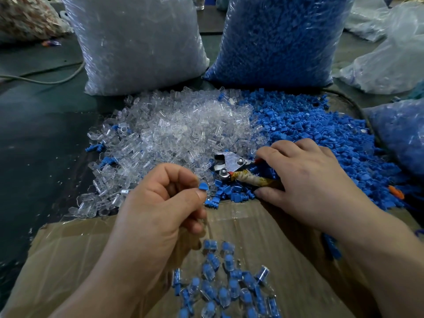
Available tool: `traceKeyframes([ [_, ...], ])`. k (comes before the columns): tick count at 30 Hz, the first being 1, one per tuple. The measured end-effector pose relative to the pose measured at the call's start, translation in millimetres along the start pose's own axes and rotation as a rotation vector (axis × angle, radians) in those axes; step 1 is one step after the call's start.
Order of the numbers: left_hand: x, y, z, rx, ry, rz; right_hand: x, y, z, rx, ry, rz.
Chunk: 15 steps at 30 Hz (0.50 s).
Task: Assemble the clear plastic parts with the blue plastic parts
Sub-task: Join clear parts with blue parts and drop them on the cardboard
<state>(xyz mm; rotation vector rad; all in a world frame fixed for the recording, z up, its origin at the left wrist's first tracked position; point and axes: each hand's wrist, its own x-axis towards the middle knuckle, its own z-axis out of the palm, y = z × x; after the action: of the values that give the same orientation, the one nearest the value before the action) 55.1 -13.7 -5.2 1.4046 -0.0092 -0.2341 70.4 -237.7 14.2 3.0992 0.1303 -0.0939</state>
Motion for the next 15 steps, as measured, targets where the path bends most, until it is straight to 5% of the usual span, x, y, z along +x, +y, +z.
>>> traceKeyframes([
  [9, 2, -1, -2, 0.015, 0.013, 0.023, -5, 5, -10, 0.171, 0.211, -0.021],
  [15, 4, -4, -9, 0.056, 0.061, 0.091, -19, -10, -13, 0.333, 0.314, -0.23],
])
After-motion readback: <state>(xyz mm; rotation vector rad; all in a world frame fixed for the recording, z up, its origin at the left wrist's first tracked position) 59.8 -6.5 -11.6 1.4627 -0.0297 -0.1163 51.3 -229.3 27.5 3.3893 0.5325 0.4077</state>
